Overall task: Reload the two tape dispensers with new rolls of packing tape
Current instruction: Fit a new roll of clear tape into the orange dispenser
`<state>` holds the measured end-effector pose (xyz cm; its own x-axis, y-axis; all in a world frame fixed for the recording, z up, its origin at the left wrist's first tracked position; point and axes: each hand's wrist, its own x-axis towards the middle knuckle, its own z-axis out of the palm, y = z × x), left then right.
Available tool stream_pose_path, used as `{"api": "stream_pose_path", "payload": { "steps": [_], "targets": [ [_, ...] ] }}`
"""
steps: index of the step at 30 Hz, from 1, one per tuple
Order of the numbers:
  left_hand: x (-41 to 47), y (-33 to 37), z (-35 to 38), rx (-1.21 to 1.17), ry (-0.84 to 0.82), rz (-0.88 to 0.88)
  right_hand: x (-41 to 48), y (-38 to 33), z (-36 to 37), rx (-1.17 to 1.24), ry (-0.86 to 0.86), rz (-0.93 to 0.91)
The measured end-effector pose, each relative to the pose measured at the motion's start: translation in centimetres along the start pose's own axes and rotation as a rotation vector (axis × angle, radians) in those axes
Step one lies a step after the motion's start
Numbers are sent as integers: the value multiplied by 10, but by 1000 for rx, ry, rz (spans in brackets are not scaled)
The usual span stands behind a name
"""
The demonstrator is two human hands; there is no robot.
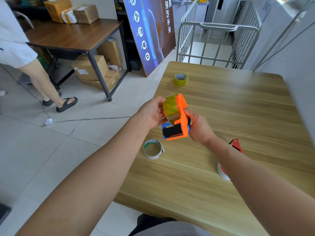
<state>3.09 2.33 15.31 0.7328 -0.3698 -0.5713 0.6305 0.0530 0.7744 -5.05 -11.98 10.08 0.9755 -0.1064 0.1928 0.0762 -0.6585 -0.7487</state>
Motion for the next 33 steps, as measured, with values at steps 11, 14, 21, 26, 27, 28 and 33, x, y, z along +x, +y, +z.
{"api": "stream_pose_path", "payload": {
  "steps": [11,14,21,26,27,28,33],
  "targets": [
    [-5,-1,1,22,-66,12,-2,9,1,20,20,-2],
    [-7,-3,4,88,-96,44,0,13,2,23,28,26],
    [3,-9,0,888,-99,479,2,15,-1,217,-12,92],
    [13,-2,-6,943,-69,456,7,11,-5,301,-94,109],
    [14,0,-8,928,-80,429,8,11,-5,307,-111,107],
    [15,3,-9,915,-97,401,8,11,-5,313,-126,106],
    [17,6,-18,807,-188,303,9,8,-5,418,-230,199]
  ]
}}
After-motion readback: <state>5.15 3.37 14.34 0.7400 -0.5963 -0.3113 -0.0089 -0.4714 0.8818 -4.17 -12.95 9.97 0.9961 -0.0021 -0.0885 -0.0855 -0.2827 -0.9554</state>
